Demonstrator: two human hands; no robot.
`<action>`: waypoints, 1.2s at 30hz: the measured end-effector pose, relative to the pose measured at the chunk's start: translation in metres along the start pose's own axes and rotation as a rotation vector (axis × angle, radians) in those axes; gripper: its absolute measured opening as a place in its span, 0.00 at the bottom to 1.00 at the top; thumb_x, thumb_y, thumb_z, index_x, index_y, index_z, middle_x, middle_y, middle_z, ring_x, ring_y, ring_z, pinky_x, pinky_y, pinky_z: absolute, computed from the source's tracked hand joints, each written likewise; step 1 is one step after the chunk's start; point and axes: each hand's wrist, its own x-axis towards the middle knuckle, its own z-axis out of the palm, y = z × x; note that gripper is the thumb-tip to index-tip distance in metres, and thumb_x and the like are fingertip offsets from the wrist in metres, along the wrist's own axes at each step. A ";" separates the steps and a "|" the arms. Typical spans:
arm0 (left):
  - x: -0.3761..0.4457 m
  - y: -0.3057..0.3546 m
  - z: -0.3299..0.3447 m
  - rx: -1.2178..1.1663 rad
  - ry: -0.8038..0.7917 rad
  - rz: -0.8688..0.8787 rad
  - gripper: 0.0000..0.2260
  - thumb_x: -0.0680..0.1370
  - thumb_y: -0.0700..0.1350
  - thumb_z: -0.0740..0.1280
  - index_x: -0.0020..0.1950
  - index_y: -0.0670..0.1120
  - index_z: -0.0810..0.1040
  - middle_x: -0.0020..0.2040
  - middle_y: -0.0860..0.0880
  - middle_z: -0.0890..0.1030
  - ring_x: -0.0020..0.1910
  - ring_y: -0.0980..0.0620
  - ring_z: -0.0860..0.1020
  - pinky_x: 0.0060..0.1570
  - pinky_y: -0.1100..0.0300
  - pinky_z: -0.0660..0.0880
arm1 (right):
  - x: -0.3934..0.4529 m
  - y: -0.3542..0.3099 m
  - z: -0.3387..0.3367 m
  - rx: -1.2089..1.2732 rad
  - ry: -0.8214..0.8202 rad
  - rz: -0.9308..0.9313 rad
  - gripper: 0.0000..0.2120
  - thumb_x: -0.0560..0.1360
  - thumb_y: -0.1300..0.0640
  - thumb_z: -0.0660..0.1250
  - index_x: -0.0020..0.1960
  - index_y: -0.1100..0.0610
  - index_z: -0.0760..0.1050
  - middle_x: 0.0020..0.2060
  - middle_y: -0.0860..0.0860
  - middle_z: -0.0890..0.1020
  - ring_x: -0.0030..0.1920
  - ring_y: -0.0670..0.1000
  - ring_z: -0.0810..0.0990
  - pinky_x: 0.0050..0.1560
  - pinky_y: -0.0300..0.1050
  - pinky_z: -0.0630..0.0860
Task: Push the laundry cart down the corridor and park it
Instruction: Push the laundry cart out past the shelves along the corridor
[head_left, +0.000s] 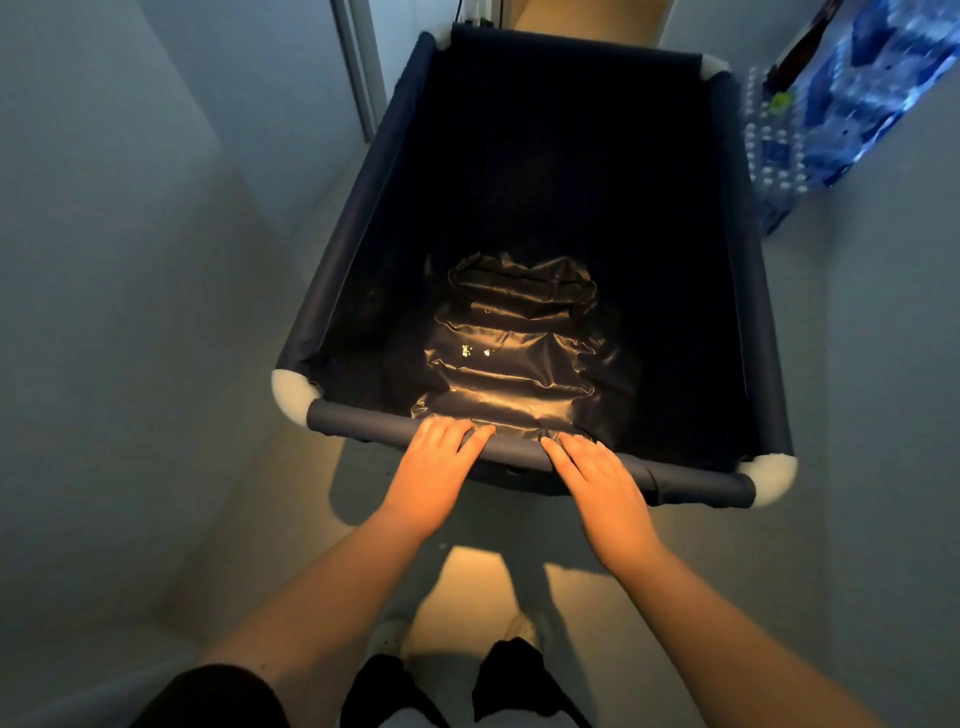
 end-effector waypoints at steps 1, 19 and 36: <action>0.004 0.004 0.000 0.003 -0.005 -0.017 0.29 0.63 0.30 0.69 0.64 0.41 0.72 0.54 0.41 0.77 0.51 0.40 0.75 0.56 0.48 0.71 | 0.003 0.006 -0.002 -0.004 0.001 -0.014 0.38 0.63 0.77 0.64 0.72 0.61 0.65 0.67 0.59 0.71 0.67 0.61 0.69 0.68 0.56 0.63; 0.004 0.079 0.015 -0.123 0.043 -0.198 0.21 0.71 0.38 0.69 0.63 0.45 0.73 0.52 0.47 0.78 0.50 0.46 0.75 0.55 0.52 0.71 | 0.000 0.083 -0.023 -0.053 -0.086 -0.224 0.44 0.57 0.81 0.63 0.71 0.59 0.66 0.64 0.59 0.74 0.63 0.60 0.73 0.64 0.56 0.68; -0.036 0.134 0.031 0.044 -0.121 0.044 0.26 0.76 0.38 0.51 0.75 0.41 0.53 0.70 0.44 0.67 0.69 0.46 0.64 0.72 0.51 0.49 | -0.059 0.121 -0.019 -0.096 -0.043 -0.320 0.42 0.58 0.81 0.61 0.70 0.59 0.67 0.64 0.57 0.73 0.65 0.58 0.70 0.68 0.53 0.62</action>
